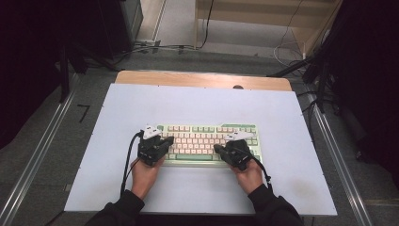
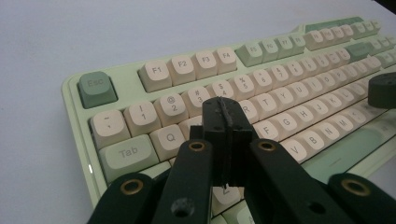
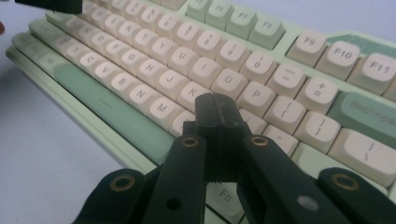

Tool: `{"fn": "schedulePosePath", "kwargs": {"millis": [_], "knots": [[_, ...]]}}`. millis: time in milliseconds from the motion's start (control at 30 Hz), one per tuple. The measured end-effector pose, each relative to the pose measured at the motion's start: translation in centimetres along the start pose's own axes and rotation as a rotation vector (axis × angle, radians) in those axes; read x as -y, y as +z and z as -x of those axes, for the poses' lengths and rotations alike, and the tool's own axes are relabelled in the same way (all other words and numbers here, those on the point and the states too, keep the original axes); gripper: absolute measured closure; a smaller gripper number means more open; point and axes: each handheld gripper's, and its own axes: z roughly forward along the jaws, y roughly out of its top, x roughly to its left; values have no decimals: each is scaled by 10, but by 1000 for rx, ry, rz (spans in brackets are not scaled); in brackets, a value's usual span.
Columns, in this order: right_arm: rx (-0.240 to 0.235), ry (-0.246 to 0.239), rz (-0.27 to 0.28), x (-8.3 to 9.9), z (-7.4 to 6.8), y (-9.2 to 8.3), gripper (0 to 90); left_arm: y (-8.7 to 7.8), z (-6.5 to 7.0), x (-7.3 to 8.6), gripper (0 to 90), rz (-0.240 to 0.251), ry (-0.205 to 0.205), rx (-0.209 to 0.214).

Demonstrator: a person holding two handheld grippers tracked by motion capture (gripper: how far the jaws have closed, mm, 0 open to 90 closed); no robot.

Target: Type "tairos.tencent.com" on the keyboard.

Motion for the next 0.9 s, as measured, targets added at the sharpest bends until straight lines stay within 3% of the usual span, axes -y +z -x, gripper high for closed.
{"fn": "schedulePosePath", "kwargs": {"millis": [200,900], "knots": [[6,24,51,-1,3,-5,873,0,1,0,900,-4,6,5],[1,32,79,-4,3,-4,873,3,8,1,900,-14,14,26]]}}
